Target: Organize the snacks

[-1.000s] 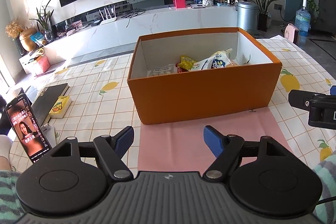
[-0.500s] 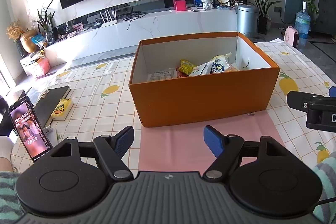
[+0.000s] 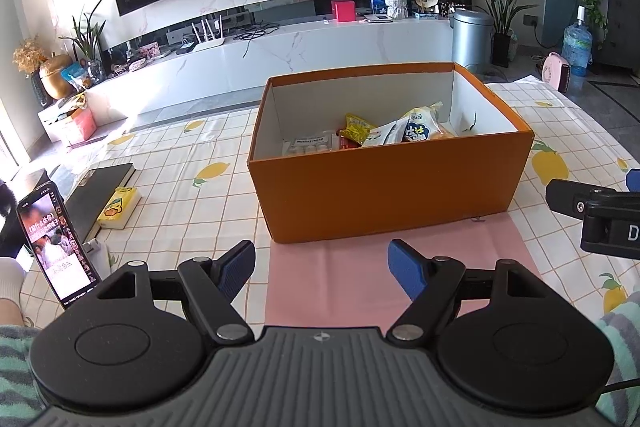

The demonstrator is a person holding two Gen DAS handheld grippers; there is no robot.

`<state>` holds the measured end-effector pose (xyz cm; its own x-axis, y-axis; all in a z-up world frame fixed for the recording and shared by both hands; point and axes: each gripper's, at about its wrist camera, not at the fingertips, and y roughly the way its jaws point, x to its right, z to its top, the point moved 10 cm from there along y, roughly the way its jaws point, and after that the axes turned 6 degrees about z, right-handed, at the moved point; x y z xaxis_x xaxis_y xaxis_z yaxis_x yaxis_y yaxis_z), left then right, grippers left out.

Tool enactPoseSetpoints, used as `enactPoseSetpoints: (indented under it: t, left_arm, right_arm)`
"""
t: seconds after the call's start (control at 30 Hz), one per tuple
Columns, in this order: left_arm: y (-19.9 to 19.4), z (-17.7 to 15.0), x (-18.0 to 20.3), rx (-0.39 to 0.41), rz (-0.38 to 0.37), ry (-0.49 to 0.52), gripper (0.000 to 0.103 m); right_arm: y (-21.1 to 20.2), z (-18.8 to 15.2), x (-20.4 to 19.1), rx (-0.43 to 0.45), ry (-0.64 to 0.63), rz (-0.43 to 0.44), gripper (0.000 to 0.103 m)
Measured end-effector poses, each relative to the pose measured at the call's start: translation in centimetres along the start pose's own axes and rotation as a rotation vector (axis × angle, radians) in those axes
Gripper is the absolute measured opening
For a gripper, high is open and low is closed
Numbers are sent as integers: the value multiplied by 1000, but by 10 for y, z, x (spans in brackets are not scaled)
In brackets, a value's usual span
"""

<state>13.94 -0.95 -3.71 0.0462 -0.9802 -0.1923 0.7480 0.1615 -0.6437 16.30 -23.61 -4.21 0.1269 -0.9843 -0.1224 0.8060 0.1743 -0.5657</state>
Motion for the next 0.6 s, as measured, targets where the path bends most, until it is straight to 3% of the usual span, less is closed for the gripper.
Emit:
enactPoseSetpoints:
  t: [0.6]
  left_arm:
    - [-3,1,-1,1,-9,-14,89]
  right_arm:
    - [0,-1,0,-3,1,0,99]
